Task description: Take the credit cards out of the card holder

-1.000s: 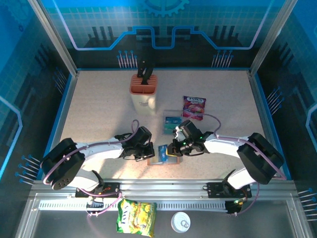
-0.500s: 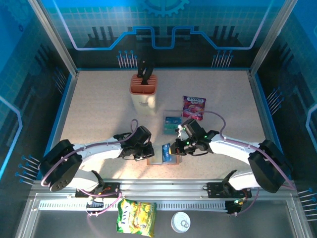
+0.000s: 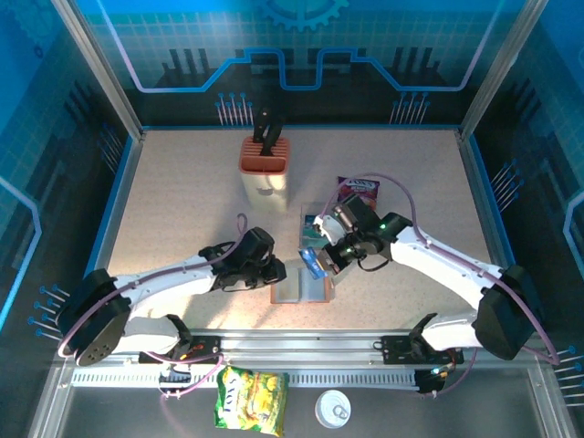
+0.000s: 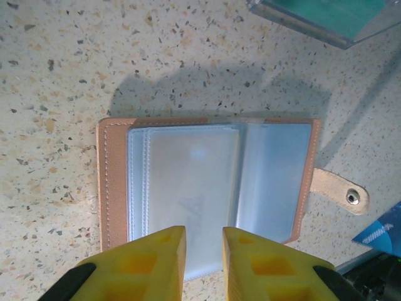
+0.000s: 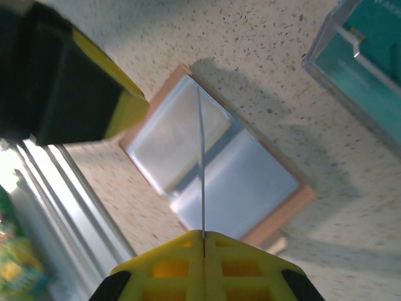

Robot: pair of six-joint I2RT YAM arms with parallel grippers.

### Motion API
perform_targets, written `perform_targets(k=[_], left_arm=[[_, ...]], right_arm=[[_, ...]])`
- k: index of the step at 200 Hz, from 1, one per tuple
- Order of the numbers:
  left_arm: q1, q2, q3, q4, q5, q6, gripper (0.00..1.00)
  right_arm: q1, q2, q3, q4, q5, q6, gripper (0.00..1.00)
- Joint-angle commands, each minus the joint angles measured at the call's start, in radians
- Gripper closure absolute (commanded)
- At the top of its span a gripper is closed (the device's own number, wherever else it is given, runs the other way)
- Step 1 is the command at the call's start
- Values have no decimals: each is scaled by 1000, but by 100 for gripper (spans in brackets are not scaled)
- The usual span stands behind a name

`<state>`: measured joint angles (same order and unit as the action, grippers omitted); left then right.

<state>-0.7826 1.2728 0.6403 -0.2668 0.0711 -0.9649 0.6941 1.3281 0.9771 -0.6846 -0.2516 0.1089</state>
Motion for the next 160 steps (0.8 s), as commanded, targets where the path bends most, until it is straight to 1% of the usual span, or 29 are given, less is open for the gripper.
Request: perform_targets(k=[1,15,33,56,74,101,136,160], left_arm=[[4,-39,-8,-35,-28,18,75],[7,-52,-14,-36,-30,22,72],[10,-71,-18,-41,-36,19,66],[15,-96,-23,-55,-41,22,65],[18,-115,-30,-66,-45,22,63],[27,-142,-51,-66,-49,13,62],[37,-156,-56,-70,-45,12,61],[38,-162,-59,-74,-44,12,61]], right_arm=[[10,14,63,-186,124,-274,100],[10,45,106,-244,174,-349,100],[7,89,153,-298,231,-435,100],[2,137,213,-349,269,-567,100],[-15,176,272,-377,307,-633,100],[-59,255,377,-407,293,-710,100],[-93,367,527,-463,289,-795,100],[-120,452,641,-506,279,-831,100]])
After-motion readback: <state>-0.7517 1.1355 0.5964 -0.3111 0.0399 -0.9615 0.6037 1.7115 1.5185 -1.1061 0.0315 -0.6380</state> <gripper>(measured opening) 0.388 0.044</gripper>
